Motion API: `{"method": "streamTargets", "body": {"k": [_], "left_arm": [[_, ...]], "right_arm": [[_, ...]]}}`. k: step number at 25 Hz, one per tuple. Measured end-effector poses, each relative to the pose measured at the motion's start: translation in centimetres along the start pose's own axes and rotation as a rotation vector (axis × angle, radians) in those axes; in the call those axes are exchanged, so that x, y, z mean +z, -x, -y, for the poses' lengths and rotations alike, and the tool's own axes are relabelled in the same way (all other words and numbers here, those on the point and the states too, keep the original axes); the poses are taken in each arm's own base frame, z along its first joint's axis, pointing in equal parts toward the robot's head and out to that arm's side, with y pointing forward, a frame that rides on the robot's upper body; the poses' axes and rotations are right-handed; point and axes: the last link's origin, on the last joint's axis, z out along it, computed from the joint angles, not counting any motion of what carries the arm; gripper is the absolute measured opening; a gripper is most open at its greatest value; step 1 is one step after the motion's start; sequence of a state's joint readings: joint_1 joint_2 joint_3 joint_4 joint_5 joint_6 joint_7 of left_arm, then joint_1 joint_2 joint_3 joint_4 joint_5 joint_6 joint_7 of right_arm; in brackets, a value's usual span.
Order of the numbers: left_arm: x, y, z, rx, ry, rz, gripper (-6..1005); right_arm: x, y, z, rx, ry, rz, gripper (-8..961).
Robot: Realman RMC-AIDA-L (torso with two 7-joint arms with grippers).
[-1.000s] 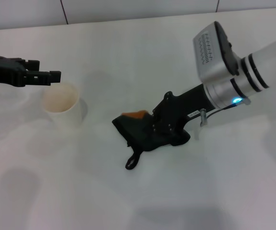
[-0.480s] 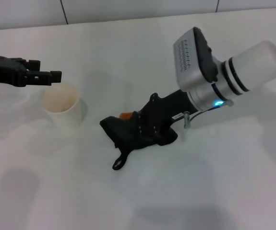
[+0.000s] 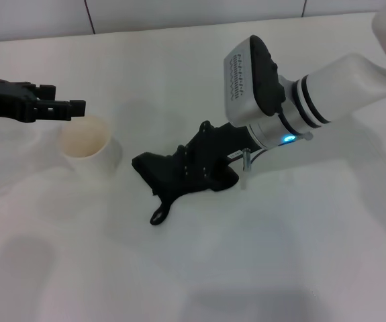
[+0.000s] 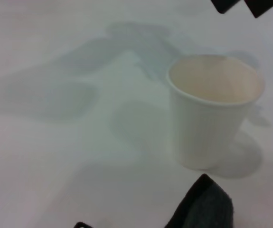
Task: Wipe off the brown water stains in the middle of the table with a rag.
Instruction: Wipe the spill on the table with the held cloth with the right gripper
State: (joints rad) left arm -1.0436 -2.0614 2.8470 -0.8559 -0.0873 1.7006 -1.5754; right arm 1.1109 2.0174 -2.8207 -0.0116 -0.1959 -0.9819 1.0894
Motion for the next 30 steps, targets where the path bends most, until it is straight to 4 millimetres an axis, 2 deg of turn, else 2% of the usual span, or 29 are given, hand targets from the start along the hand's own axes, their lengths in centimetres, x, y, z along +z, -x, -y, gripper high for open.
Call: {"method": "streamTargets", "body": {"k": [20,30], "left_arm": [[-0.1,0.2,0.1,-0.006,-0.003,0.014,880],[-0.2,0.3,0.1,-0.014,-0.009,0.019,880]], "right_arm": [[-0.5,0.3,2.5,0.095,-0.123,-0.030,94],[-1.5,0.0,1.3,0.096,-0.014,-0.008,95]]}}
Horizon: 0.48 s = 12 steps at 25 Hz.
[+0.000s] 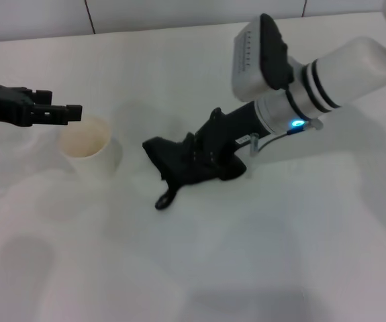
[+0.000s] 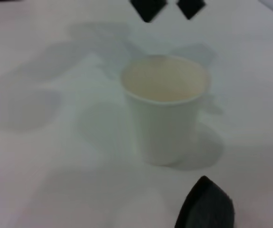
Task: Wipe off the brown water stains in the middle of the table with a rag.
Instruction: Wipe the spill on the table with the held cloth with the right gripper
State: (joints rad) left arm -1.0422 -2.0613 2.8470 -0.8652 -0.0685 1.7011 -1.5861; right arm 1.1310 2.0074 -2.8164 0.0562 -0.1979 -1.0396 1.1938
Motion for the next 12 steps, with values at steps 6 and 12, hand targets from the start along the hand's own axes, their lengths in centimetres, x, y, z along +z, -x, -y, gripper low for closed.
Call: {"method": "streamTargets", "body": {"k": [6,12], "left_arm": [[0.0,-0.1,0.1,0.002,-0.003,-0.001,880],[0.0,-0.6,0.1,0.015,-0.005,-0.004,880]], "right_arm": [[-1.4,-0.6,-1.4,0.008,0.126,0.016,95],[-1.7,-1.4,-2.8,-0.028,0.227,-0.040,94]]}}
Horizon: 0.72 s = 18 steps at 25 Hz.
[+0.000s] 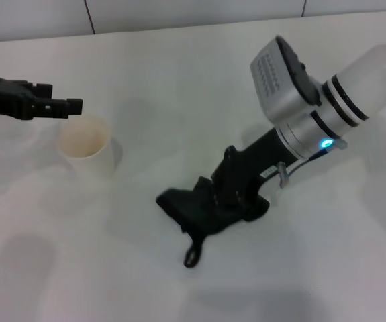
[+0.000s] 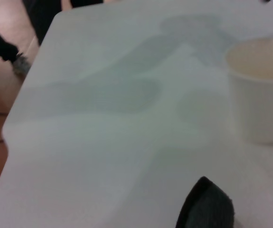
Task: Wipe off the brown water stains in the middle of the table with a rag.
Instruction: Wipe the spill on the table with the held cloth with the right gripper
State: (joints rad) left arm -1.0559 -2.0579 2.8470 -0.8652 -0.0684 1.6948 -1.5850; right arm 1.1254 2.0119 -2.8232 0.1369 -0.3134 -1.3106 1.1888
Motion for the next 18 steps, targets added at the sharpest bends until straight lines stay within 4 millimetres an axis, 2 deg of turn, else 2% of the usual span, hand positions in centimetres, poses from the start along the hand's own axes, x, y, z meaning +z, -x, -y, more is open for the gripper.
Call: {"method": "streamTargets", "body": {"k": [6,18], "left_arm": [[0.1,-0.2,0.0,0.004,0.001,-0.001,880],[0.2,0.1,-0.1,-0.002,0.002,0.002,880]], "right_arm": [[0.9,0.1,0.2,-0.018,-0.017,-0.040,94],[1.3,2.3,2.1,0.001,-0.110,-0.033,92]]}}
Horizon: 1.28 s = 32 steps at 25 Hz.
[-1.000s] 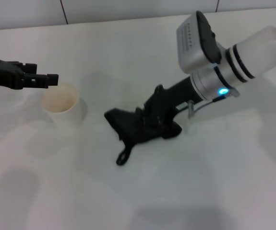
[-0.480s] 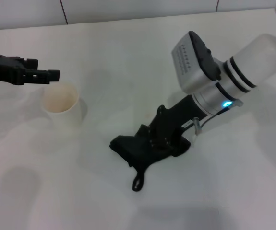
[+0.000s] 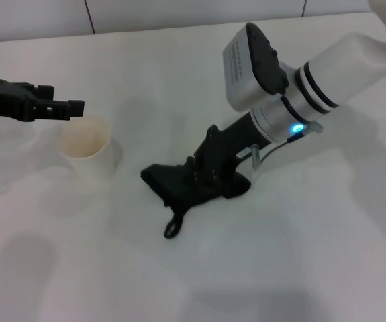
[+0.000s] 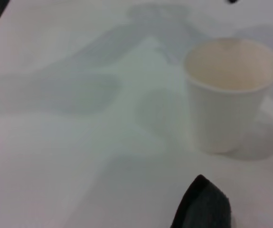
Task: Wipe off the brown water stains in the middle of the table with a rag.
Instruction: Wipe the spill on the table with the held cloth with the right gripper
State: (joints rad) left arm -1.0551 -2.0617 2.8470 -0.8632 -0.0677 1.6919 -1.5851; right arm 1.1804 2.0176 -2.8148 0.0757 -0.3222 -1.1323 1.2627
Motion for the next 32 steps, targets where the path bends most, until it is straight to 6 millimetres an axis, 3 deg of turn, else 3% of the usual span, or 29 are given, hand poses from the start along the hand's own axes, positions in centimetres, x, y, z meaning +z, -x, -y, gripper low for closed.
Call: {"method": "streamTargets", "body": {"k": [6,21,26,32], "left_arm": [[0.1,0.1,0.0,-0.003,0.002,0.003,880],[0.1,0.1,-0.1,-0.001,0.004,0.007,880],[0.2,0.0,-0.1,0.000,0.006,0.006,880],[0.2,-0.2,-0.2,0.004,0.008,0.006,880]], "right_arm": [[-0.3,0.0,1.1,0.023,-0.066,0.004,92],[-3.2,-3.4,2.7,0.117,-0.167,-0.049,92],[-3.7,-3.5,2.5,0.130,-0.143,-0.044,90],[-3.7,-2.6,0.1,0.091,0.033,-0.004,89]]}}
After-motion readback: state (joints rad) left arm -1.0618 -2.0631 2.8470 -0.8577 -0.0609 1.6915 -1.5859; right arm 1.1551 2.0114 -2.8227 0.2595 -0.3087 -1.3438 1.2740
